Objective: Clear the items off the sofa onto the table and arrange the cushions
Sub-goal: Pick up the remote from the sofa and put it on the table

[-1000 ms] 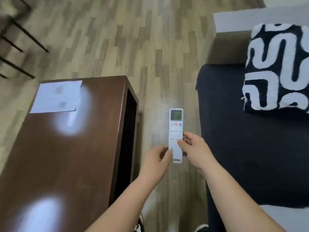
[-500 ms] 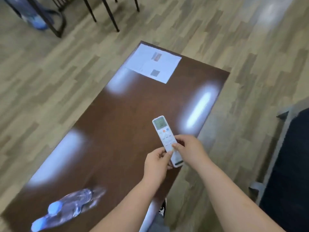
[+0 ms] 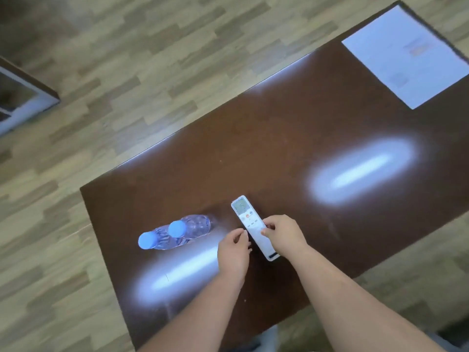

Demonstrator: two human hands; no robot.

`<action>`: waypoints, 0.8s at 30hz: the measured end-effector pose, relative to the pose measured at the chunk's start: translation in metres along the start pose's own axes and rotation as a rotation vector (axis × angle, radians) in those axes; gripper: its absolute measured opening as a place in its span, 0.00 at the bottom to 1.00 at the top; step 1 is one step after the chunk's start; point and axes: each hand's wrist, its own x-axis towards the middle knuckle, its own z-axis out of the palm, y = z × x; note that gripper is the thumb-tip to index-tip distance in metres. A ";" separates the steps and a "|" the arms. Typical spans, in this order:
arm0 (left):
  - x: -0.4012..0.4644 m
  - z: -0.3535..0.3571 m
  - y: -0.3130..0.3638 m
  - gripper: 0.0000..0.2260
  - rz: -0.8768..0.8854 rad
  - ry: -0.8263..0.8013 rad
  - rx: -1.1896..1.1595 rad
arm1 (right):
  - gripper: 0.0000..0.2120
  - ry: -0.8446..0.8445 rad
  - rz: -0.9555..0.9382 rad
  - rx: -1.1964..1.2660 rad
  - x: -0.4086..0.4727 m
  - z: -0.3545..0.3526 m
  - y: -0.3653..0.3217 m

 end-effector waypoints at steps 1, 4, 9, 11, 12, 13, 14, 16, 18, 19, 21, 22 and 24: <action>0.004 -0.007 -0.004 0.11 -0.013 0.017 -0.001 | 0.06 -0.014 0.003 -0.007 0.003 0.010 -0.005; 0.017 -0.027 -0.012 0.14 -0.052 0.030 -0.008 | 0.06 -0.008 -0.015 -0.029 0.013 0.036 -0.022; 0.027 -0.041 -0.019 0.11 -0.116 0.049 -0.066 | 0.09 0.025 -0.034 -0.107 0.025 0.057 -0.049; 0.033 -0.042 -0.025 0.12 -0.114 0.039 -0.056 | 0.06 0.052 -0.023 -0.094 0.026 0.062 -0.055; 0.037 -0.043 -0.028 0.13 -0.105 0.037 -0.045 | 0.06 0.065 -0.013 -0.078 0.027 0.063 -0.057; 0.042 -0.042 -0.034 0.14 -0.101 0.038 -0.043 | 0.06 0.076 -0.002 -0.063 0.027 0.064 -0.057; 0.042 -0.042 -0.034 0.14 -0.104 0.048 -0.042 | 0.06 0.092 0.004 -0.053 0.027 0.066 -0.057; 0.034 -0.042 -0.022 0.15 -0.123 0.073 -0.062 | 0.04 0.117 0.006 -0.034 0.027 0.067 -0.055; 0.030 -0.040 -0.016 0.15 -0.156 0.087 -0.097 | 0.03 0.126 0.004 -0.017 0.027 0.068 -0.054; 0.030 -0.039 -0.014 0.15 -0.166 0.093 -0.111 | 0.03 0.124 0.007 -0.013 0.027 0.069 -0.054; 0.030 -0.038 -0.014 0.15 -0.171 0.111 -0.112 | 0.04 0.119 0.020 -0.024 0.027 0.069 -0.055; 0.029 -0.039 -0.012 0.14 -0.170 0.116 -0.096 | 0.05 0.120 0.028 -0.034 0.027 0.069 -0.056; 0.028 -0.040 -0.010 0.12 -0.164 0.127 -0.071 | 0.06 0.118 0.031 -0.058 0.027 0.068 -0.058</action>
